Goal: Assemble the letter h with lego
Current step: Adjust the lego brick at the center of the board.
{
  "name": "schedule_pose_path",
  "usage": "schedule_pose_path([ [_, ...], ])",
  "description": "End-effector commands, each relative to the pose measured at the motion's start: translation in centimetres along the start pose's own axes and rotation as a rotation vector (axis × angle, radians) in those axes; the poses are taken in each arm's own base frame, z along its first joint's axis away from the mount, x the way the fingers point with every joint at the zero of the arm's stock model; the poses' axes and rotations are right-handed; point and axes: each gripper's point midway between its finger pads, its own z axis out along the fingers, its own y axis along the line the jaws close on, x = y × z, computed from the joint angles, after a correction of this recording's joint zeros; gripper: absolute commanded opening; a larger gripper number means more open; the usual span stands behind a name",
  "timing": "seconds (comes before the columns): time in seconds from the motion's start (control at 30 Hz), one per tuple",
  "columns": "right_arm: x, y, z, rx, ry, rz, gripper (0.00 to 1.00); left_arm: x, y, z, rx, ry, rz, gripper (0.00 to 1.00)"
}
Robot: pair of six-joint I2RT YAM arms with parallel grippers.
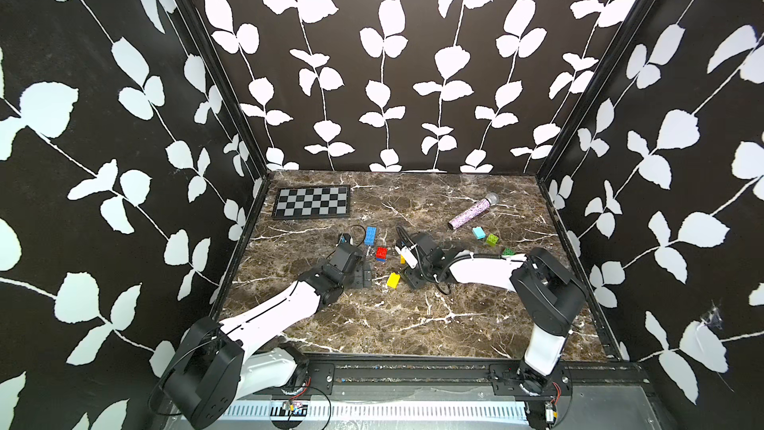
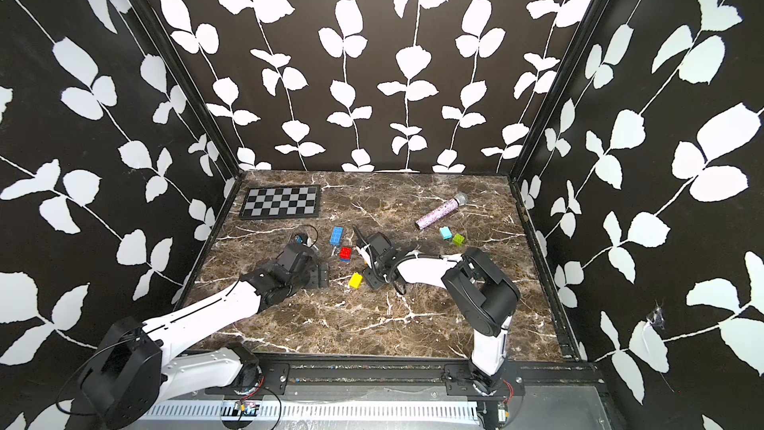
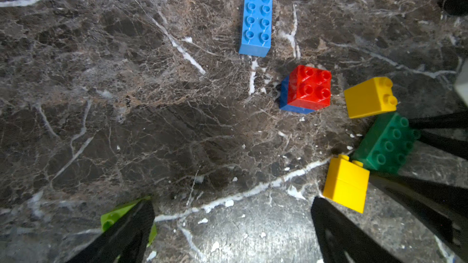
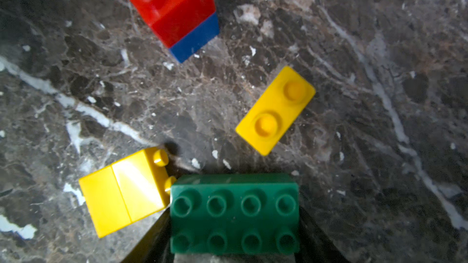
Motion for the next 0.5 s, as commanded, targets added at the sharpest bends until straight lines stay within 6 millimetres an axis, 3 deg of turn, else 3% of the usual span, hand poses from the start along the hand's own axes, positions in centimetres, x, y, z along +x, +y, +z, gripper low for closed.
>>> schedule_pose_path([
  [0.0,0.5,0.6,-1.5,0.029,-0.022,0.101,0.49,-0.1,0.7,-0.4,-0.020,-0.019,-0.017,0.99],
  [0.13,1.9,0.3,-2.8,0.102,-0.012,0.269,0.48,0.0,1.0,-0.5,-0.032,-0.018,-0.030,0.99],
  [0.3,2.6,1.0,-2.9,0.111,-0.027,0.430,0.49,-0.1,1.4,-0.9,-0.049,-0.025,-0.041,0.99],
  [0.47,2.8,-0.4,-2.4,0.220,-0.009,0.493,0.51,-0.2,1.8,-1.4,-0.059,-0.042,-0.050,0.99],
])
